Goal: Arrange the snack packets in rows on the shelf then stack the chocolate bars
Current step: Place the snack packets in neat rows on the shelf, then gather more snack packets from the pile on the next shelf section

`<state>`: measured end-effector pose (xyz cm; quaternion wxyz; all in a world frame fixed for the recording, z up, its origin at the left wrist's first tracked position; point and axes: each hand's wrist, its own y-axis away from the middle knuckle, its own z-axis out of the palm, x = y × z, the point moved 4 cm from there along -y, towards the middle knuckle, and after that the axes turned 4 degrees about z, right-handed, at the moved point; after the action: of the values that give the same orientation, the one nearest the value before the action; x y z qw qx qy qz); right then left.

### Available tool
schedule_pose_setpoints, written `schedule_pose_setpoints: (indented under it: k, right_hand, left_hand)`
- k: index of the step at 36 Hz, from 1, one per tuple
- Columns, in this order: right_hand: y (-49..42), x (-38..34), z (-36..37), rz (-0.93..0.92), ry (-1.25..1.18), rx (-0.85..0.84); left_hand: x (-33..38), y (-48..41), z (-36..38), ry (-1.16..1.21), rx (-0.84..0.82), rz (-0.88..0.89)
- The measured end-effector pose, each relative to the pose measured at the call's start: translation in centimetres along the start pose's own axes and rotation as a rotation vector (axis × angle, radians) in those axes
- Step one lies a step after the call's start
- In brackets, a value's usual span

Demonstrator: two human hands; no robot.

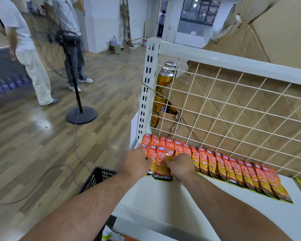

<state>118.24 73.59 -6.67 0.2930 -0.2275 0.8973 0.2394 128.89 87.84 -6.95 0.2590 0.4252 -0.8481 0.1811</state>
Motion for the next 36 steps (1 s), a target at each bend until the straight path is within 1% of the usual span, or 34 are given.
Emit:
schedule_pose_setpoints:
  k: [2,5,8,12,17,21,25,27,31,36]
  right_hand:
    - [0.2,-0.4,0.0,-0.024,0.101,0.021]
    - [0.6,-0.9,-0.1,-0.064,0.218,0.042]
    - [0.9,-1.3,-0.2,-0.09,0.333,0.067]
    - [1.3,-1.2,-0.4,-0.112,0.432,0.105]
    - [1.8,-1.4,-0.5,-0.161,0.46,0.13]
    - [2.2,-1.1,-0.7,-0.185,0.429,0.137]
    - [2.4,-0.2,-1.7,-0.297,0.455,0.2]
    - [2.6,0.5,-2.3,-0.356,0.522,0.239]
    - [3.4,2.7,-4.0,-0.356,0.586,0.247]
    - [4.3,6.5,-6.7,-0.256,0.614,0.21]
  left_hand:
    - [0.0,0.1,-0.1,0.009,0.038,0.029]
    - [0.3,0.2,-0.6,-0.054,0.093,0.094]
    - [0.4,0.3,-0.6,-0.105,0.093,0.13]
    - [0.1,0.4,-0.8,-0.136,0.104,0.133]
    - [0.0,0.8,-0.9,-0.157,0.096,0.165]
    - [0.5,1.0,-0.5,-0.146,0.09,0.243]
    - [1.8,1.1,0.5,-0.147,0.13,0.333]
    - [2.8,1.3,1.2,-0.159,0.113,0.369]
    - [4.7,2.0,3.1,-0.209,0.011,0.425]
    - [7.7,3.1,5.5,-0.231,-0.081,0.494]
